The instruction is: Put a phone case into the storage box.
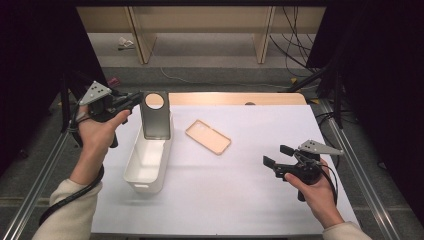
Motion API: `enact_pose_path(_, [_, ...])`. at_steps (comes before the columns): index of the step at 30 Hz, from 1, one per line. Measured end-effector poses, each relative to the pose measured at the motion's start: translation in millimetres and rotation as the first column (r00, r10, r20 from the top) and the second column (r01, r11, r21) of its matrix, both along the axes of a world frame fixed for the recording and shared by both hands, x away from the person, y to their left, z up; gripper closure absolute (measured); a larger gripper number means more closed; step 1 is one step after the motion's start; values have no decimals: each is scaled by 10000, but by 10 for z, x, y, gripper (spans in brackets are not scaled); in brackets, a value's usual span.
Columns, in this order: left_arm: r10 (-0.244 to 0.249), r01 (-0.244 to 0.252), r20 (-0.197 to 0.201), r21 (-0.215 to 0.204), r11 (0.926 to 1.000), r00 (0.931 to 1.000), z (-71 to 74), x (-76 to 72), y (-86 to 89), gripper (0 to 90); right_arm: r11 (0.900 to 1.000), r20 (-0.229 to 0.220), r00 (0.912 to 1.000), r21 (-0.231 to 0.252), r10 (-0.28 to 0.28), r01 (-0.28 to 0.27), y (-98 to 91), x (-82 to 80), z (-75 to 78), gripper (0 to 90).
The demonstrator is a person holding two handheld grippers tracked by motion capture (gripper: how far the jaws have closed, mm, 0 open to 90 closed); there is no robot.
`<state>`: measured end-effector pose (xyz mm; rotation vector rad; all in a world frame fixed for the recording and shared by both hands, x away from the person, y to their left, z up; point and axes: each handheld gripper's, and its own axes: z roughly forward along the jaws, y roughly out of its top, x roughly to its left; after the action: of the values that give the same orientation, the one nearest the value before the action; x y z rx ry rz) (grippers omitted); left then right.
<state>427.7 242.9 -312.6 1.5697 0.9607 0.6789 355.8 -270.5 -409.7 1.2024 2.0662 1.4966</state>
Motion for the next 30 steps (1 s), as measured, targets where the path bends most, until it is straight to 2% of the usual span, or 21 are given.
enact_pose_path(8, [-94,94,38,55,9999,9999,8,55,28,846,10000,-66,10000,-7,47,-47,6,-3,-6,170])
enact_pose_path(16, [8,-8,-106,-6,10000,9999,-28,140,69,845,10000,-112,9999,24,23,-23,2,1,-13,170])
enact_pose_path(23, [-81,81,-50,75,9999,10000,-31,180,63,845,10000,-133,9999,45,20,-20,-2,1,-14,170])
enact_pose_path(30, [40,-40,-15,128,9999,10000,-24,228,73,845,10000,-139,9999,43,36,-35,-2,2,-16,170])
